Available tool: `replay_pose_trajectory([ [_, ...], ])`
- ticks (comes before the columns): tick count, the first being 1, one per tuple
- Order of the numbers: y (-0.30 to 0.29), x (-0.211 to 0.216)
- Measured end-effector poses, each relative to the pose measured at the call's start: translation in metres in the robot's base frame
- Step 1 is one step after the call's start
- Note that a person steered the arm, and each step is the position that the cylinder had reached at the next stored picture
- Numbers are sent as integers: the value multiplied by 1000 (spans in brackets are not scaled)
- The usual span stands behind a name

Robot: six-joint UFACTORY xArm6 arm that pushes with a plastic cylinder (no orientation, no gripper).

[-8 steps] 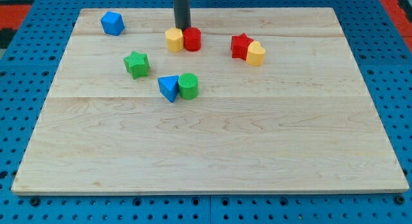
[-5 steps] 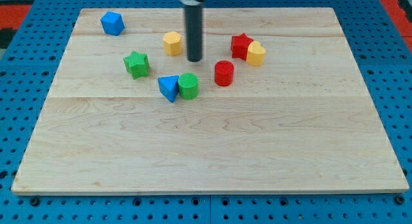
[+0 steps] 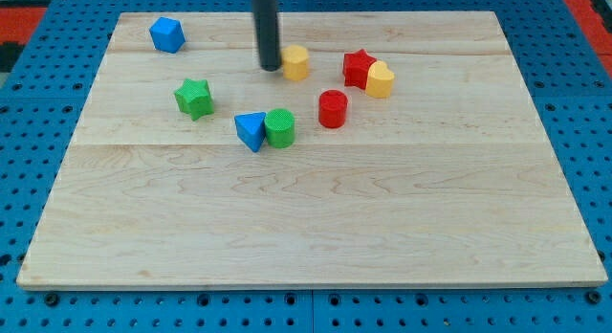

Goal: Place the green star yellow hexagon and red circle in a triangle shape

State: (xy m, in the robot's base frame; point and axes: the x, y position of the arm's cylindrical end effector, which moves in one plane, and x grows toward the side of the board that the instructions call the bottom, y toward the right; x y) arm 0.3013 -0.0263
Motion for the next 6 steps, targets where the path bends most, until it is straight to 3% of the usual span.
replay_pose_trajectory([
  [4, 52, 151],
  [5, 3, 181],
  [6, -2, 153],
])
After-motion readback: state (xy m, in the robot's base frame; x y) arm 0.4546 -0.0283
